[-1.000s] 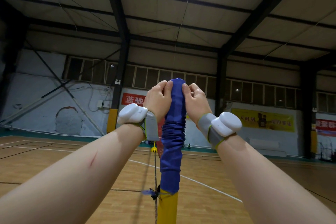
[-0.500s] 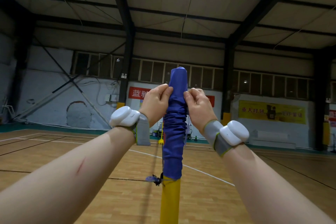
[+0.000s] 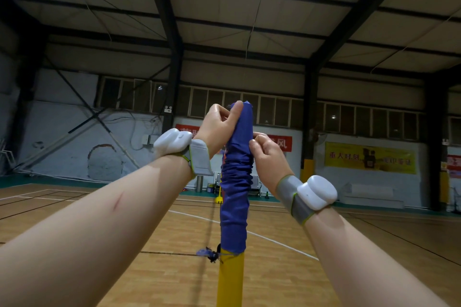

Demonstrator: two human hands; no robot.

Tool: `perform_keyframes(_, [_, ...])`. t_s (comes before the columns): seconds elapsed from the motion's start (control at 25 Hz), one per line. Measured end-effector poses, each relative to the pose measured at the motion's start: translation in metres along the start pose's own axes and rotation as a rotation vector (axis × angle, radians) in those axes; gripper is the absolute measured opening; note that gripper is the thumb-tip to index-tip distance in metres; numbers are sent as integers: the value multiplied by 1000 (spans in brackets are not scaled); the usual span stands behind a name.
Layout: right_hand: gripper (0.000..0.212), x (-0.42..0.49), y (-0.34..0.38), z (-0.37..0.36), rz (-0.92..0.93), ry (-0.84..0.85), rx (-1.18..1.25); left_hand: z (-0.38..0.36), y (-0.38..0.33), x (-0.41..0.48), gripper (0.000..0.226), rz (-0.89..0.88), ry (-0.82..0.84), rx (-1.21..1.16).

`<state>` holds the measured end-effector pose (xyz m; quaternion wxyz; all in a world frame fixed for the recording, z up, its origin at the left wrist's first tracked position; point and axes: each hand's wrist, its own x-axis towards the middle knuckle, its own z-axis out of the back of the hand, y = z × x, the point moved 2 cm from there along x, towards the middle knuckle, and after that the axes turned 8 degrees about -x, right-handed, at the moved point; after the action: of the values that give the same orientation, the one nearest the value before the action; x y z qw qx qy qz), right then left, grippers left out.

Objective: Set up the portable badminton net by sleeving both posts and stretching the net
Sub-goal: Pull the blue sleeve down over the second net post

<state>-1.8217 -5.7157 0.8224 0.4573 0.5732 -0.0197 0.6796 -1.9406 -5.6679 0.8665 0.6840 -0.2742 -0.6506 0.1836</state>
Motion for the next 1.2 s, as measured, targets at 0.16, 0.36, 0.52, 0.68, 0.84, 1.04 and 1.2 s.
perform_keyframes(0.16, [22,4,-1,7,-35,-24,11,-8,8,0,31,31,17,-88])
perform_keyframes(0.36, [38,34,12,8,-108,-178,248,-10,11,1,30,61,-9,-185])
perform_keyframes(0.52, [49,33,10,-23,-123,-74,143,-4,13,0,31,208,33,-315])
perform_keyframes(0.68, [49,30,11,-26,-121,-100,105,7,13,-4,31,239,73,-318])
perform_keyframes(0.84, [47,21,12,-23,-95,-148,86,7,12,-9,32,216,61,-300])
perform_keyframes(1.04, [46,6,5,-28,-116,-155,87,10,15,-20,37,211,78,-154])
perform_keyframes(1.2, [39,-6,3,-26,-127,-143,197,13,19,-30,34,205,124,-73])
